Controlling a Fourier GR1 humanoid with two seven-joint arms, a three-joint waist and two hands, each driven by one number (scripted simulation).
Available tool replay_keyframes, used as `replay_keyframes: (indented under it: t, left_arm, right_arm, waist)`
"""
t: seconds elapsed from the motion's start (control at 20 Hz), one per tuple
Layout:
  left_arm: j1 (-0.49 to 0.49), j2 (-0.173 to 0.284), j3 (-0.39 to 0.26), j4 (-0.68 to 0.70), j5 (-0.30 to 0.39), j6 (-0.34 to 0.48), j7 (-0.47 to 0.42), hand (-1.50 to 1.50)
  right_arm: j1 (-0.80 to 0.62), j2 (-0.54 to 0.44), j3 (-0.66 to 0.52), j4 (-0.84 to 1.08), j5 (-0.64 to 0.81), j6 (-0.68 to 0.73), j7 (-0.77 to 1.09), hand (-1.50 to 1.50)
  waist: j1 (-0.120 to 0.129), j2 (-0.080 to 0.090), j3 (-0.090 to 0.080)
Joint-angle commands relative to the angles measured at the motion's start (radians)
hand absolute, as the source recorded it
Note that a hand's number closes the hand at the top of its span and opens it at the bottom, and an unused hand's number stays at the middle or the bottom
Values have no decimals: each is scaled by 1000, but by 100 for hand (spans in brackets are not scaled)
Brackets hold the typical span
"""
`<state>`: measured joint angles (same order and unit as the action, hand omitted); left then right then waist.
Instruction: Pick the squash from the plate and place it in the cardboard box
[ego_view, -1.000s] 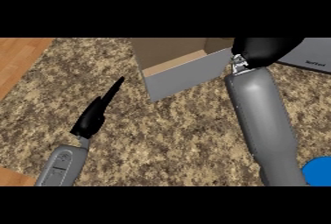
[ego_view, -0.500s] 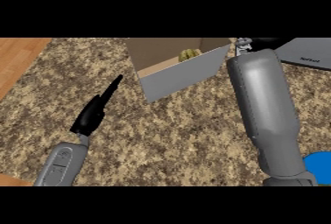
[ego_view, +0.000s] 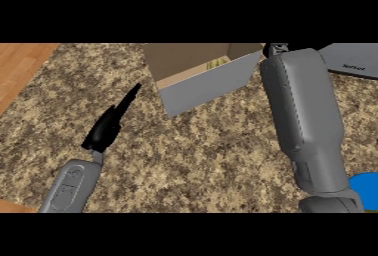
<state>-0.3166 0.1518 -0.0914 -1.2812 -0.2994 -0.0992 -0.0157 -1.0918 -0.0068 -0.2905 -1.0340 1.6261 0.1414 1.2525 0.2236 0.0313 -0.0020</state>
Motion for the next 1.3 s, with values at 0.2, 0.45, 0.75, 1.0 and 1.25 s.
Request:
replay_keyframes:
  t: [0.2,0.45,0.75,1.0,1.25]
  left_arm:
    - [13,1,8,13,1,8,-12,0]
    - [23,8,19,21,2,12,-14,0]
    - [41,22,40,34,0,28,-26,0]
    - [46,17,41,28,5,27,-19,0]
    - [63,46,68,35,16,22,-43,0]
  right_arm:
    - [-69,6,109,-46,40,-322,218,-150]
    - [-66,6,103,-118,65,-422,235,-150]
    - [0,7,152,-255,150,-538,234,-150]
    - [86,7,221,-335,217,-590,234,-150]
    - [209,7,273,-443,295,-634,234,-150]
  waist:
    - [-13,-2,-1]
    - [-25,-3,0]
    - [-69,-18,0]
    - [-76,-24,2]
    - [-103,-28,2]
